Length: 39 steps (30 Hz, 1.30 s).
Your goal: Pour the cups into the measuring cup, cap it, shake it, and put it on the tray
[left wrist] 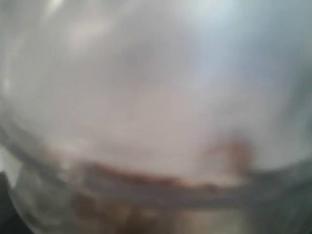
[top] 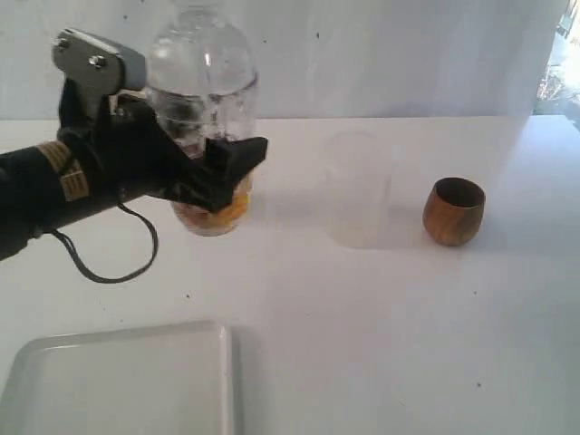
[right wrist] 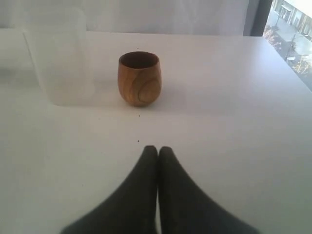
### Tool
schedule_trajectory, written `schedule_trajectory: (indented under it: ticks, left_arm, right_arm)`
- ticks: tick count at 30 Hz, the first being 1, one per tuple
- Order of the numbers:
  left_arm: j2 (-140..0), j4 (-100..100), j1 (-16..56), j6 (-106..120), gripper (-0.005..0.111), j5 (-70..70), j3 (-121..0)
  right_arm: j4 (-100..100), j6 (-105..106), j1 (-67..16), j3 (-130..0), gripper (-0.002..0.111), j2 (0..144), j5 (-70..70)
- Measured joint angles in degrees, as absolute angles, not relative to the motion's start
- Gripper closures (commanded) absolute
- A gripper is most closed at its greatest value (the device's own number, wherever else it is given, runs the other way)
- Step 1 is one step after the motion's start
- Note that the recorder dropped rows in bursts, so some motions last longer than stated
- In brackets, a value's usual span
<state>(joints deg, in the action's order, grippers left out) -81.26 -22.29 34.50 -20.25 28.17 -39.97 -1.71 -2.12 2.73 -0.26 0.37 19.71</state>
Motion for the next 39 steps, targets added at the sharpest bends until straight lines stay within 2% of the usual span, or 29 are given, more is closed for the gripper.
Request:
schedule_trajectory:
  ticks: [3, 7, 11, 14, 21, 28, 39]
  left_arm:
    - [-80.71, -31.13, 35.49, -25.15, 0.107, 29.08, -39.23]
    - [-80.35, -21.16, 33.53, -19.01, 0.107, 29.74, -37.98]
    - [-79.38, -32.41, 33.78, -25.77, 0.107, 30.36, -37.16]
    - [-79.37, -23.59, 33.28, -18.99, 0.107, 30.22, -36.79]
    - [-77.22, -28.31, 33.09, -21.93, 0.107, 29.96, -35.72]
    - [-76.96, -22.65, 33.14, -16.3, 0.107, 29.13, -37.17]
    - [-76.96, -8.62, 25.35, -5.32, 0.107, 28.51, -37.66]
  right_arm:
    - [-1.71, -2.12, 2.73, -0.26, 0.108, 0.37, 19.71]
    - [-1.71, -2.12, 2.73, -0.26, 0.108, 0.37, 19.71]
    - [-1.71, -2.12, 2.73, -0.26, 0.108, 0.37, 19.71]
    - [-1.71, -2.12, 2.66, -0.26, 0.108, 0.37, 19.71]
    - [-1.71, -2.23, 2.66, -0.26, 0.108, 0.37, 19.71]
    - [-1.71, -2.32, 2.66, -0.26, 0.108, 0.37, 19.71]
    - [-1.71, -2.32, 2.66, -0.26, 0.108, 0.37, 19.71]
